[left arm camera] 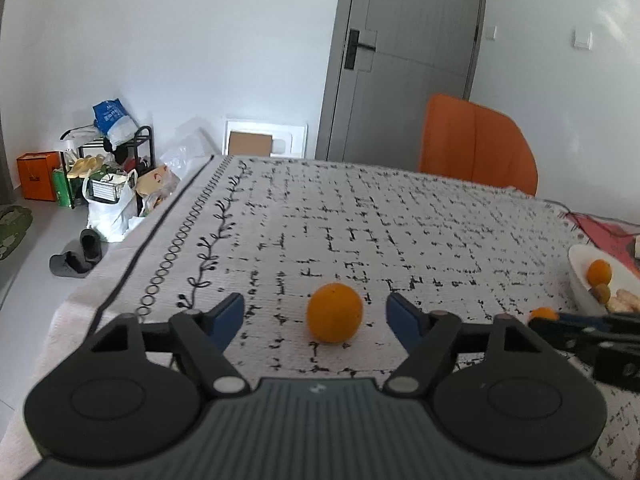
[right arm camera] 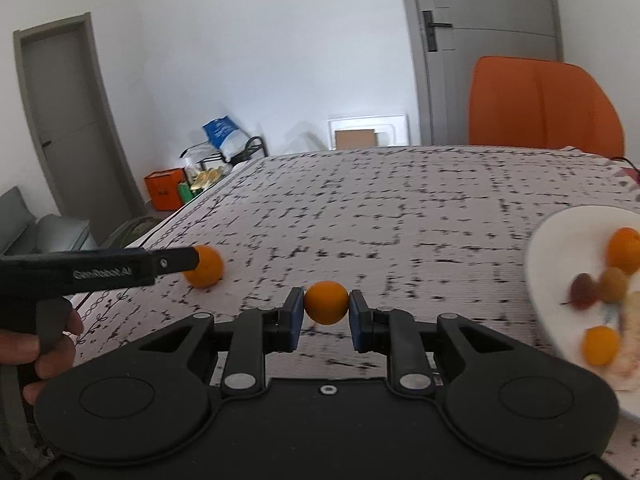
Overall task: Organize fruits
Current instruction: 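Close the right gripper on a small orange while the left grasps a large orange, then carry both oranges over the bowl and open the right gripper to drop its orange, then lower the large orange into the bowl and open the left gripper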
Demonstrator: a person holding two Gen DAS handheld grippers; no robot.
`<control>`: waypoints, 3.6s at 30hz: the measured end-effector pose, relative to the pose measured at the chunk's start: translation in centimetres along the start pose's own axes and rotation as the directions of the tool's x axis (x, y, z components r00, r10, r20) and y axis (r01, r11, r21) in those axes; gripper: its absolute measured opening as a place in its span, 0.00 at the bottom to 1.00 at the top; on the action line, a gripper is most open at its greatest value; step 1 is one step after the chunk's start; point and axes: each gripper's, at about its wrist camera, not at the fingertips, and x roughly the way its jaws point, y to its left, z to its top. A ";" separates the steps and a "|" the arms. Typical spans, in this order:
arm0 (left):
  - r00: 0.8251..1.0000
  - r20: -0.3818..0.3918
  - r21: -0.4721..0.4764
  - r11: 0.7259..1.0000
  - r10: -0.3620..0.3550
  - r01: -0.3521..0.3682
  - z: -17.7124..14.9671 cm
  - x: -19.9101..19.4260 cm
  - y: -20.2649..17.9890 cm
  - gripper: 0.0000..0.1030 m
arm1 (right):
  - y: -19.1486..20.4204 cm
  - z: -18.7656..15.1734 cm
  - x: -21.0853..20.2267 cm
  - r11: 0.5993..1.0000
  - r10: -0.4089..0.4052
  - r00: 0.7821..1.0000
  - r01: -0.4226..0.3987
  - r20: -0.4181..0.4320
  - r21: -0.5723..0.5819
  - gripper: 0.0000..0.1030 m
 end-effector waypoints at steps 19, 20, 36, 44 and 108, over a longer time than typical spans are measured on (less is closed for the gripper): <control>0.999 -0.038 0.004 1.000 -0.022 0.022 -0.2 2.0 -2.1 0.32 | -4.7 0.0 -3.6 0.995 -0.078 0.996 0.074 0.053 0.074 0.22; 0.999 -0.037 0.006 1.000 -0.028 0.028 -0.2 1.8 -2.4 0.32 | -4.9 -0.1 -3.8 0.994 -0.081 0.995 0.076 0.055 0.077 0.22; 0.992 -0.011 0.059 0.990 -0.125 0.125 0.0 -0.3 -7.1 0.32 | -8.2 -0.4 -6.1 0.981 -0.162 0.981 0.149 0.103 0.124 0.22; 0.987 -0.001 0.084 0.983 -0.163 0.163 0.1 -0.9 -9.5 0.32 | -10.2 -0.8 -6.9 0.969 -0.205 0.972 0.186 0.111 0.162 0.22; 0.958 0.031 0.265 0.926 -0.287 0.269 0.9 -1.9 -19.9 0.80 | -14.9 -4.0 -12.4 0.939 -0.261 0.952 0.211 0.160 0.272 0.67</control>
